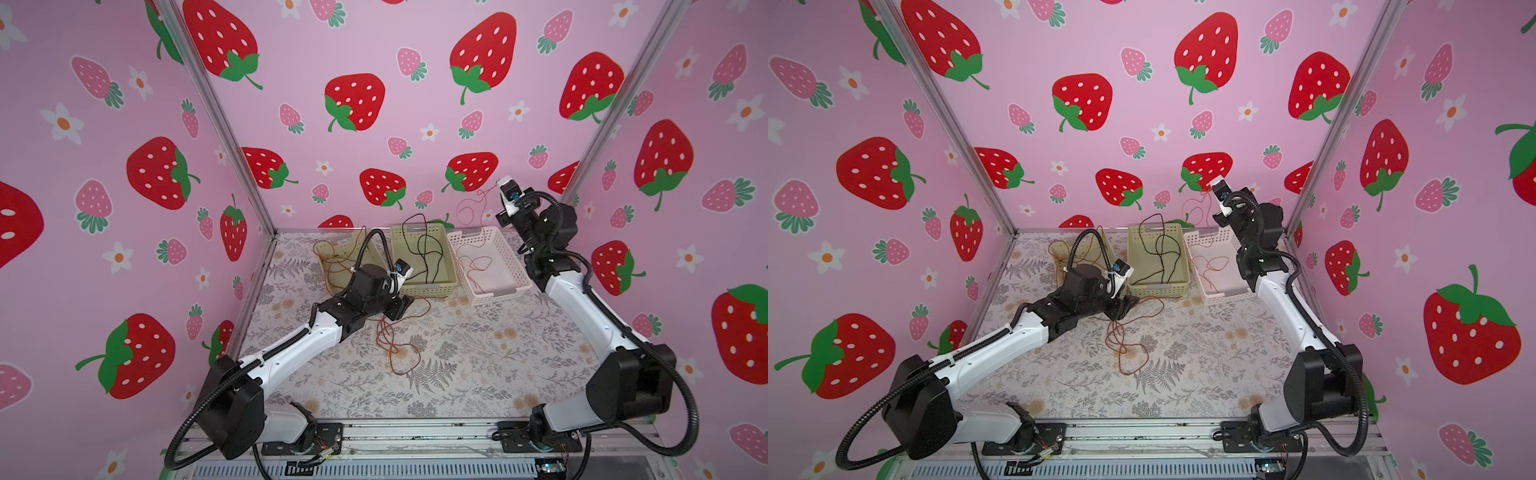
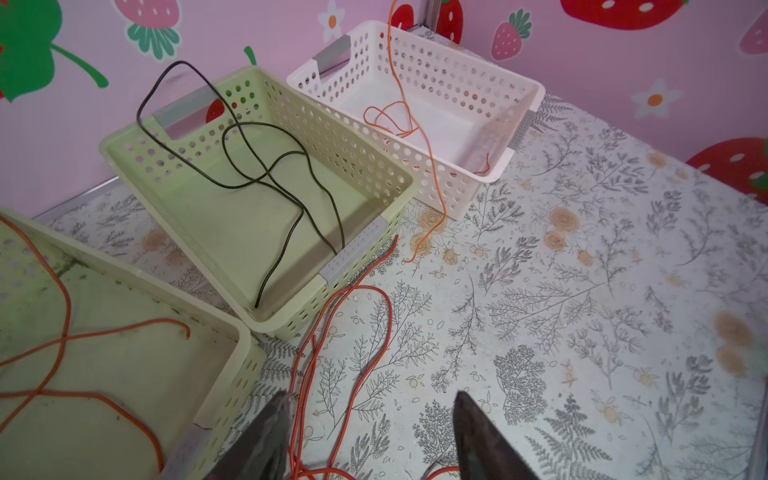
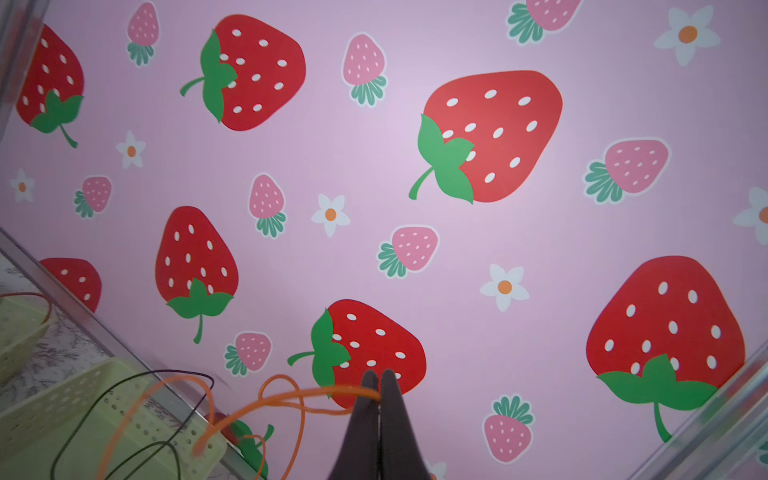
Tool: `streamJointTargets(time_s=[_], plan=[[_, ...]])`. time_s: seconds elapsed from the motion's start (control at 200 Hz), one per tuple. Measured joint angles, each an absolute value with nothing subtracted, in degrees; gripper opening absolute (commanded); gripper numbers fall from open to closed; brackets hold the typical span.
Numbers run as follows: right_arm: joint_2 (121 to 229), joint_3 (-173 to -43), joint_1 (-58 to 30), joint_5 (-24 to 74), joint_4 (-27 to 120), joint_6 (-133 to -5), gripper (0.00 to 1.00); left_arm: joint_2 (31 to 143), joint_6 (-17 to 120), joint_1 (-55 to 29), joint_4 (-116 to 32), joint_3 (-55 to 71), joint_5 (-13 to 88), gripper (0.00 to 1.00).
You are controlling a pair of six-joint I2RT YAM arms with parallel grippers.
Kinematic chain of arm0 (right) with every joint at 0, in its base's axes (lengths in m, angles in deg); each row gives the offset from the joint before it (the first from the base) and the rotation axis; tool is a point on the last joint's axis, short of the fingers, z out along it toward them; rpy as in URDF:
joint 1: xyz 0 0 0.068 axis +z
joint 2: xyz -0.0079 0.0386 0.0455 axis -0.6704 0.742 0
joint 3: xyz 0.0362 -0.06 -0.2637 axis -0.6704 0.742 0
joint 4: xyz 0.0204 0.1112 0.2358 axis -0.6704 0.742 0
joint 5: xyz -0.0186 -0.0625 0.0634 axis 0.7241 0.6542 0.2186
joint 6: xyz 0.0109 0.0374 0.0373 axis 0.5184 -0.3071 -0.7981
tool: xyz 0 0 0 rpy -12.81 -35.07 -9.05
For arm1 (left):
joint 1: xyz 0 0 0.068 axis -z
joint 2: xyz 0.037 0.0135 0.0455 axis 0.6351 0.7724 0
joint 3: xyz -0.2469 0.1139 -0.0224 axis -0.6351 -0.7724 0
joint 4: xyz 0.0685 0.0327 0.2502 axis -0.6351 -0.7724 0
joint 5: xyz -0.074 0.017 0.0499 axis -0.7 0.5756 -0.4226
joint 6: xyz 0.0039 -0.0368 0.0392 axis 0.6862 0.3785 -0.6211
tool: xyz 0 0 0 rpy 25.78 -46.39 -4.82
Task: Untangle the cables
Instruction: 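Take the orange wire with the right gripper and carry it over the white basket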
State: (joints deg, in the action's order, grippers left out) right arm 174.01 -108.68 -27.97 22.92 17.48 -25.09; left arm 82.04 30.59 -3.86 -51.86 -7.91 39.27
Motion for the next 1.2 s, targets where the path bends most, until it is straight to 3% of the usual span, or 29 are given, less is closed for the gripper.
streamJointTargets(time_s=[0.45, 0.981, 1.201], plan=[[183.33, -124.33, -32.16, 20.95, 21.59, -22.46, 0.00, 79.75, 28.98, -3.92, -53.96, -11.86, 45.18, 0.70], [187.52, -133.27, -35.59, 19.44, 28.17, -18.16, 0.00, 80.95, 29.19, -4.73, -55.40, -12.96, 48.74, 0.71], [187.30, -130.19, -36.10, 19.53, 28.10, -17.87, 0.00, 81.96, 30.09, -4.73, -56.34, -13.04, 49.39, 0.72]])
